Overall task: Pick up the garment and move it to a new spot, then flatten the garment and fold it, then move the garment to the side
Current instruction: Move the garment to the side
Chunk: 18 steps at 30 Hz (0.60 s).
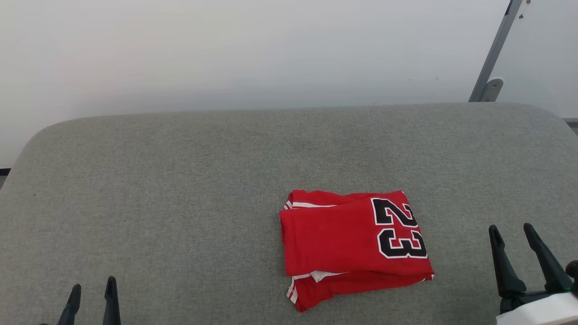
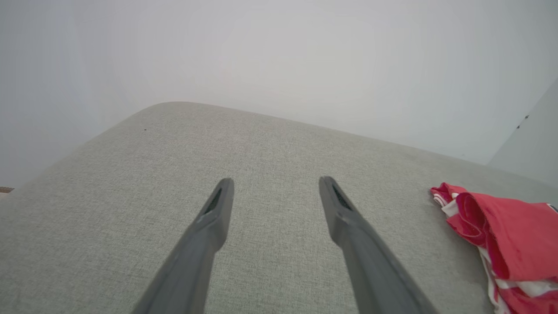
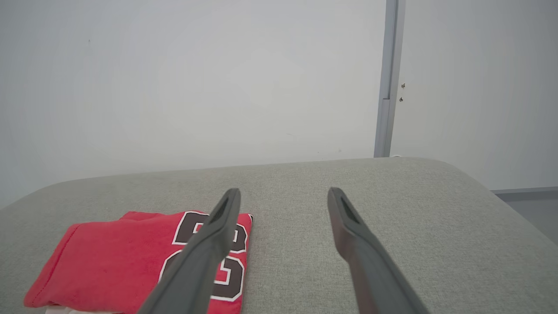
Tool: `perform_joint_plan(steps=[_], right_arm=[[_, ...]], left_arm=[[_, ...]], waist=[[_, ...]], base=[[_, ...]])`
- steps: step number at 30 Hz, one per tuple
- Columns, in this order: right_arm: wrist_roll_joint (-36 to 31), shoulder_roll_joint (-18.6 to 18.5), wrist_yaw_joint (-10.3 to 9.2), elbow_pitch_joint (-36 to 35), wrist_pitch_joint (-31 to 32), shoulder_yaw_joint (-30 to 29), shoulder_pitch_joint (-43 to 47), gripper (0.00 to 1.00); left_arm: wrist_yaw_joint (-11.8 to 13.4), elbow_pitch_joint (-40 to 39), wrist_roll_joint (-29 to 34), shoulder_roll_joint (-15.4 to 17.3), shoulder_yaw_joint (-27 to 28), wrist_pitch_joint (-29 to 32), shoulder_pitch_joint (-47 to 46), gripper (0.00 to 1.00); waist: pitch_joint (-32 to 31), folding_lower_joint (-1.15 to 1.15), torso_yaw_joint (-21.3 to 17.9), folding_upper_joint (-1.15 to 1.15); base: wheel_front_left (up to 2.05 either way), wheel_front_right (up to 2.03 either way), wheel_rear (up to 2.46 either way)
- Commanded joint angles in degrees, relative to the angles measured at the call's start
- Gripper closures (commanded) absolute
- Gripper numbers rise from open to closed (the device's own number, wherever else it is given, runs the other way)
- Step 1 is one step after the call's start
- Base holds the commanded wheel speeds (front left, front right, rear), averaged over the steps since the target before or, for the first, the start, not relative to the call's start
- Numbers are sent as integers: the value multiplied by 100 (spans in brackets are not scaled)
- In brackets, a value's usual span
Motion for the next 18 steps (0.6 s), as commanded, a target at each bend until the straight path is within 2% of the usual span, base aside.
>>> perform_joint_plan(steps=[1,18], right_arm=[[-27,34,0,-20,-27,-13,74,0],[-78,80,0,31,-28,38,87,0]], left_arm=[[-15,-1,39,13,-11,-28,-11,0],[-15,-40,21,-51,-87,-28,-68,0]], waist=[[-2,0,1,0],[-26,0,35,0]], base=[[0,0,0],[0,0,0]])
